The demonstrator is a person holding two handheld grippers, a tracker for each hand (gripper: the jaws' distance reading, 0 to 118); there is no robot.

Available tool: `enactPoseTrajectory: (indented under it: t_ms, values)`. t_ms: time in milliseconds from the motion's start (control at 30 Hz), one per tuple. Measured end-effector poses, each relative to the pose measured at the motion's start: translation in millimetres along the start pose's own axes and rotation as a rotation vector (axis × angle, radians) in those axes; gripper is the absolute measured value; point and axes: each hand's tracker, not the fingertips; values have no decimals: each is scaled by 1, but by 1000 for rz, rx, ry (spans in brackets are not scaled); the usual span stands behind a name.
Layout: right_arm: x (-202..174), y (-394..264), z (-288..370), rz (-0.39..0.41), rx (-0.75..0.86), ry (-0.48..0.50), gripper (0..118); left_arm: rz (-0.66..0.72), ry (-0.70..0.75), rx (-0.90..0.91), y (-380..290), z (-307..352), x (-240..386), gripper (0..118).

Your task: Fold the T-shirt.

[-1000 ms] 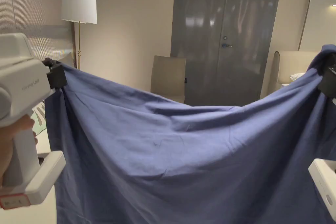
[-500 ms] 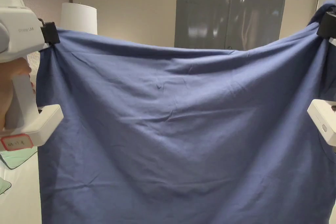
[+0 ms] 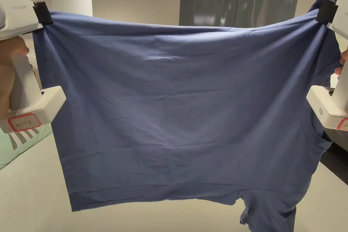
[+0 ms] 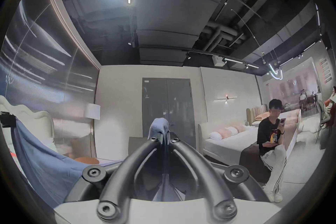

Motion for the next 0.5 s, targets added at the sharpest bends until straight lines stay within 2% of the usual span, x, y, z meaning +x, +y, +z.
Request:
enactPoseTrajectory:
  t_ms: [267,500]
  values:
    - [9,-58,7,15,-118,15,3,-10,1,-83,-60,3,-13,4]
    - [23,-87,65,27,-202,39,3,-28,0,-149,-90,51,-30,4]
